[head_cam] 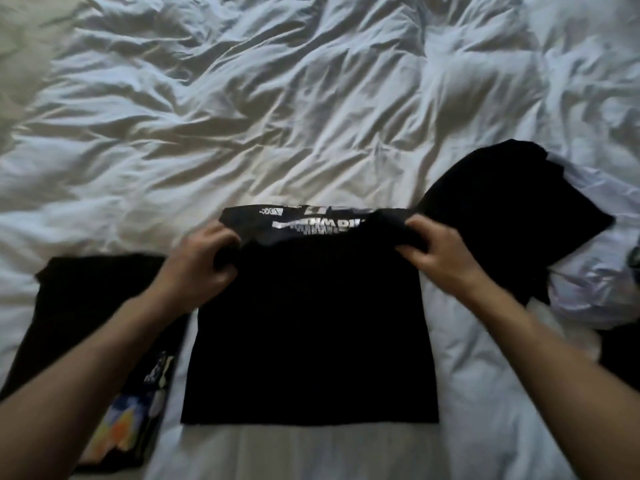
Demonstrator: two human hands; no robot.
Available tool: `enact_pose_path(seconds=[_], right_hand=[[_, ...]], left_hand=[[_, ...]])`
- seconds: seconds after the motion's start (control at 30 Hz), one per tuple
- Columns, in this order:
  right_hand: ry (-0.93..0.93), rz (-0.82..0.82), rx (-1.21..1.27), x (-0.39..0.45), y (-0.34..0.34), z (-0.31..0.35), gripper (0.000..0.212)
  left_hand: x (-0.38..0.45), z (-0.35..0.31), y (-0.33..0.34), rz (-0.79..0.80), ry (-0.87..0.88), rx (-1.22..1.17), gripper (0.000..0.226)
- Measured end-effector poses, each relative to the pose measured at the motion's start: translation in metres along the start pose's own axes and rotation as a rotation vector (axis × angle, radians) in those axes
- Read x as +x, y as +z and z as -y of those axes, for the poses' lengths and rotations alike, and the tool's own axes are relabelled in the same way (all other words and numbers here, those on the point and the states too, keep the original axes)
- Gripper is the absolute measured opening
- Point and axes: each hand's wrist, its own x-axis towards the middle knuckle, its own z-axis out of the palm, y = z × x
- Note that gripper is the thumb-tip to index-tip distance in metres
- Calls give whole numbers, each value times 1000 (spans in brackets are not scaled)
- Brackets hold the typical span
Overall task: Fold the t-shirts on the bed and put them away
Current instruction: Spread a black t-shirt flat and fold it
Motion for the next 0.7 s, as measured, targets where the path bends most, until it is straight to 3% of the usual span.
enact_pose_path(seconds=[0.2,0.27,0.37,0.47,0.53,0.57,0.63,0.7], right_hand=[[-187,199,-430,-148,64,-27,48],[-261,219,-535,-185,81,-33,44],[-284,152,-628,-213,98,-39,27],[-265,193,-672,-229,112,-40,40],[-253,254,-632,-235,117,-38,48],[-198,226,-577,-235,120,-36,50],[65,7,-367,-226,123,-27,49],[426,-205,-146,-203,124,-16,51]], left_hand=[[-137,-8,74,308,44,352,48],[-170,-5,95,359,63,416,50],[-194,0,112,303,20,444,40],[-204,7,116,223,-59,409,34],[-208,11,113,241,-4,385,34],[-210,12,111,256,27,354,35],[-208,13,106,233,31,247,35],[-196,15,106,61,-93,129,33]])
